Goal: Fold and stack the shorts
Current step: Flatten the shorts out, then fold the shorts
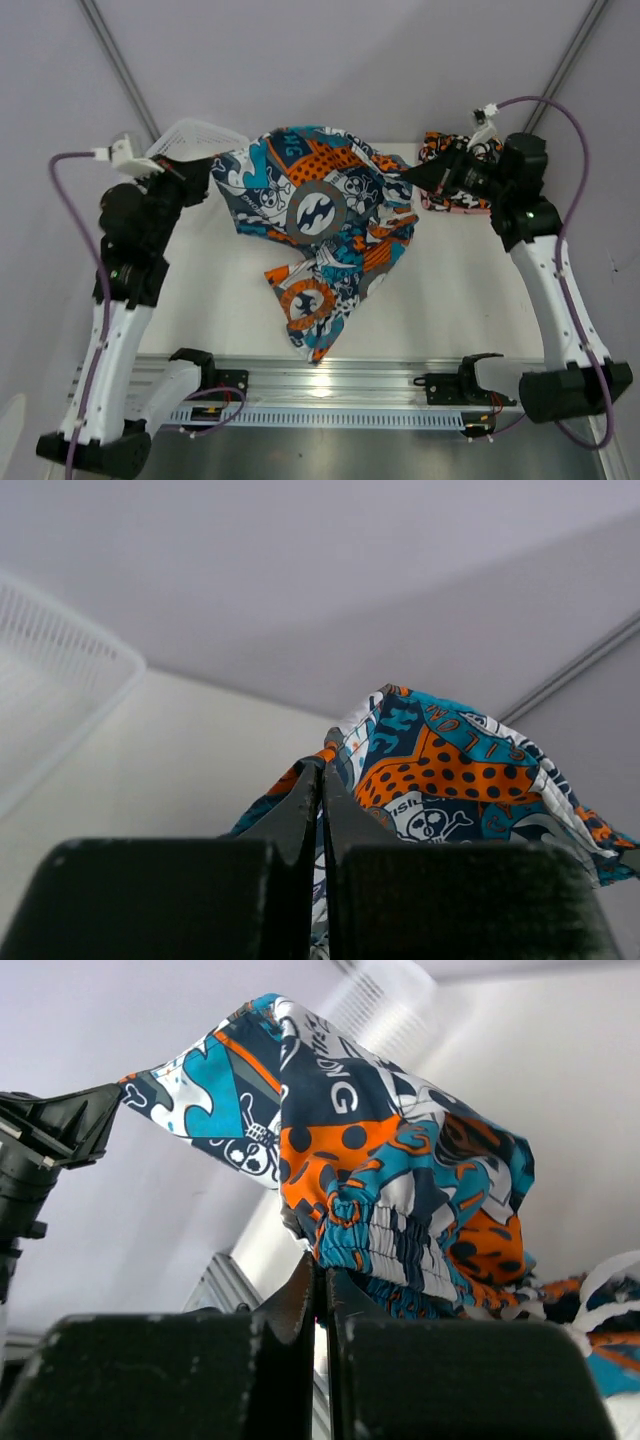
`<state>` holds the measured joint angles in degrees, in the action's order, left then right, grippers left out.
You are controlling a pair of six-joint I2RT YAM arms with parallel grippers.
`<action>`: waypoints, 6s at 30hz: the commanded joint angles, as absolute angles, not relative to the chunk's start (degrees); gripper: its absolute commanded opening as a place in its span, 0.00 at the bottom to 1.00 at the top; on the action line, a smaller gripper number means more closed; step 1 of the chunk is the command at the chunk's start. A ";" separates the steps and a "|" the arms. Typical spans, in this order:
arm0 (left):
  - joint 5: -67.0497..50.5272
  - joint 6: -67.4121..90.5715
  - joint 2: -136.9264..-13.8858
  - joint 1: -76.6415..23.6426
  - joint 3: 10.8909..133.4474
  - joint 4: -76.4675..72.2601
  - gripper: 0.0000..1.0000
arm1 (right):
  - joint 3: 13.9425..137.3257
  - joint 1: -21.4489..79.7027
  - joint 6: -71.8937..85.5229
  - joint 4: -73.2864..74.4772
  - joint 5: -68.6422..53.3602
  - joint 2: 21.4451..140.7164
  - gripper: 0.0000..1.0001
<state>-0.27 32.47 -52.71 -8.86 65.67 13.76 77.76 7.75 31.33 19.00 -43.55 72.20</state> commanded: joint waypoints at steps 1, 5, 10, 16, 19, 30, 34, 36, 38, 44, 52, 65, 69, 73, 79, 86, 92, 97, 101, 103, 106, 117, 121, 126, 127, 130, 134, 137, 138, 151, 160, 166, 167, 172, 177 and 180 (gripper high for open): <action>-3.41 31.81 -43.62 -8.79 68.81 18.63 0.00 | 79.19 7.56 34.27 17.67 -49.47 61.92 0.00; -6.67 31.73 -33.77 -8.79 72.33 21.09 0.00 | 79.45 7.73 36.47 19.33 -51.06 50.12 0.00; -7.47 31.64 -24.71 -8.79 77.51 23.99 0.00 | 84.37 7.73 39.46 20.57 -50.98 39.30 0.00; -7.12 31.20 -27.58 -8.79 82.61 23.65 0.00 | 86.48 7.65 42.19 18.37 -44.32 34.80 0.00; -6.07 29.71 -32.76 -8.79 84.81 22.94 0.00 | 87.71 7.65 42.01 20.56 -42.63 39.88 0.00; -8.00 30.41 -56.76 -8.79 71.47 5.74 0.00 | 70.78 7.30 47.81 11.35 -39.37 58.79 0.00; -7.30 30.76 -57.57 -8.70 59.08 0.10 0.00 | 62.16 6.77 47.64 5.28 -40.61 62.66 0.00; -6.25 31.64 -56.43 -8.79 52.40 -2.72 0.00 | 57.42 6.68 46.85 3.09 -39.82 62.84 0.00; -3.62 32.08 -54.41 -8.79 49.41 -4.65 0.00 | 54.94 6.68 45.80 1.77 -38.77 63.80 0.00; 2.19 32.69 -57.99 -8.79 40.87 -11.41 0.00 | 52.91 6.24 45.62 -8.94 -38.67 75.38 0.00; 5.89 31.91 -74.24 -8.79 46.73 -18.98 0.00 | 69.58 5.80 45.70 -14.32 -39.19 98.85 0.00; 14.13 29.63 -91.51 -9.93 70.23 1.30 0.99 | 103.72 2.03 44.15 -10.48 -38.15 125.18 0.99; 13.27 28.22 -81.58 -11.95 63.04 0.79 0.99 | 97.48 0.53 37.11 -3.19 -35.51 117.09 0.99; 14.59 25.15 -73.05 -21.66 60.39 5.36 0.99 | 83.64 -3.42 33.14 5.53 -32.26 106.72 0.99; 16.43 21.36 -66.19 -38.74 55.91 7.73 0.99 | 67.42 -6.59 30.59 10.88 -20.58 91.59 0.75; 22.24 21.27 -63.28 -52.72 52.30 13.18 0.99 | 63.72 -6.94 26.89 15.12 -16.26 92.10 0.55; 22.77 23.56 -64.16 -60.54 49.67 14.33 0.99 | 62.75 -6.94 27.95 12.58 -15.82 96.59 0.58; 22.24 24.52 -65.13 -64.24 48.78 13.80 0.99 | 63.89 -6.68 28.65 11.17 -16.79 101.42 0.56; 22.59 25.31 -65.22 -65.92 48.43 14.85 0.99 | 64.86 -5.98 29.70 9.84 -16.70 105.02 0.54; 22.50 25.66 -65.21 -66.27 48.78 15.81 0.99 | 65.91 -5.63 29.88 9.41 -16.79 106.25 0.53; 22.67 26.19 -65.04 -67.58 48.69 16.43 0.99 | 66.97 -5.10 29.97 9.23 -16.52 108.37 0.50; 24.26 26.28 -65.74 -68.90 48.34 17.31 0.99 | 67.41 -5.89 32.34 5.54 -16.53 109.77 0.50; 25.40 26.19 -65.92 -68.91 49.30 18.63 0.99 | 69.42 -5.63 32.70 5.53 -17.31 111.35 0.50; 25.58 26.10 -66.36 -69.08 49.31 18.81 0.99 | 70.57 -4.31 32.52 6.24 -16.35 113.38 0.50; 25.58 26.10 -66.44 -69.17 49.31 18.81 0.99 | 70.66 -4.13 32.35 6.15 -16.17 113.64 0.50; 25.58 25.84 -66.80 -69.52 49.39 18.72 0.99 | 72.06 -3.69 31.99 7.02 -15.56 114.78 0.48; 25.40 25.49 -67.24 -70.05 49.48 18.72 0.99 | 75.40 -2.11 30.59 10.80 -11.62 116.89 0.37; 24.26 24.17 -67.85 -70.57 49.74 17.84 0.99 | 77.42 -0.88 29.36 14.14 -8.54 117.51 0.21; 22.69 23.56 -68.55 -70.84 49.83 16.97 0.99 | 77.34 -0.79 29.27 14.76 -7.83 116.81 0.01; 20.92 19.42 -85.16 -86.55 61.96 18.19 0.99 | 66.02 0.79 29.71 18.11 -4.20 104.50 0.00; 18.99 21.70 -96.94 -94.39 68.47 22.32 0.86 | 63.37 0.61 28.83 14.77 -4.57 105.21 0.00; 20.12 26.36 -98.17 -97.29 67.76 24.52 0.86 | 59.33 0.53 29.79 9.06 -6.22 105.47 0.00; 20.91 27.24 -98.96 -97.56 68.20 25.48 0.85 | 58.89 -1.39 29.88 8.44 -7.11 105.38 0.00; 26.27 31.55 -102.83 -97.91 70.75 30.32 0.77 | 55.73 -2.02 30.06 4.93 -8.18 103.28 0.00; 30.75 38.82 -108.27 -97.82 76.45 39.00 0.65 | 54.93 -2.11 30.15 4.30 -8.35 102.92 0.00; 32.34 41.39 -110.47 -97.91 78.74 44.03 0.64 | 55.11 -2.20 30.06 4.48 -8.79 103.27 0.00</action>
